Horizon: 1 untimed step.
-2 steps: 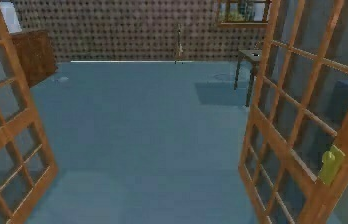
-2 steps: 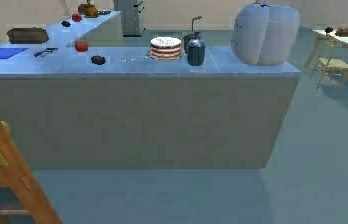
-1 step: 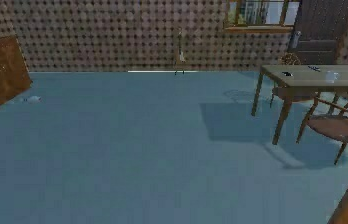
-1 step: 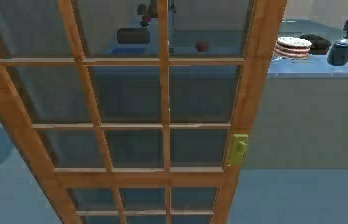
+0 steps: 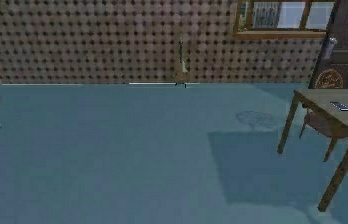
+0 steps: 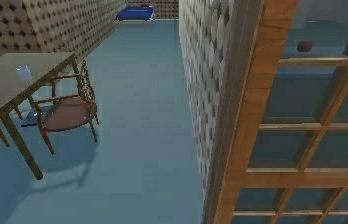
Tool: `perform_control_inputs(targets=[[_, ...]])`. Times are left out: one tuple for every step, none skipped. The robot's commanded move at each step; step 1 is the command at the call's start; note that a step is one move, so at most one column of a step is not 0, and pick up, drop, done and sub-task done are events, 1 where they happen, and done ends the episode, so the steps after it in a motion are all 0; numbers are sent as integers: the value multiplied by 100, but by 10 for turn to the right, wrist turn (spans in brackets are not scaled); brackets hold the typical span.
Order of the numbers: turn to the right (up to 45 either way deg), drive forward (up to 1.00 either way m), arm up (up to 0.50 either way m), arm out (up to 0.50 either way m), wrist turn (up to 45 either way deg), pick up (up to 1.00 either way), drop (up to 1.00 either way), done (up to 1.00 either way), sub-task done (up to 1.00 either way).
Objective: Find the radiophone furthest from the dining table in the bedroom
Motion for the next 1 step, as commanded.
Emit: perform_control_inputs(targets=[[240, 0, 0, 0, 0, 0, 0, 0, 0]])
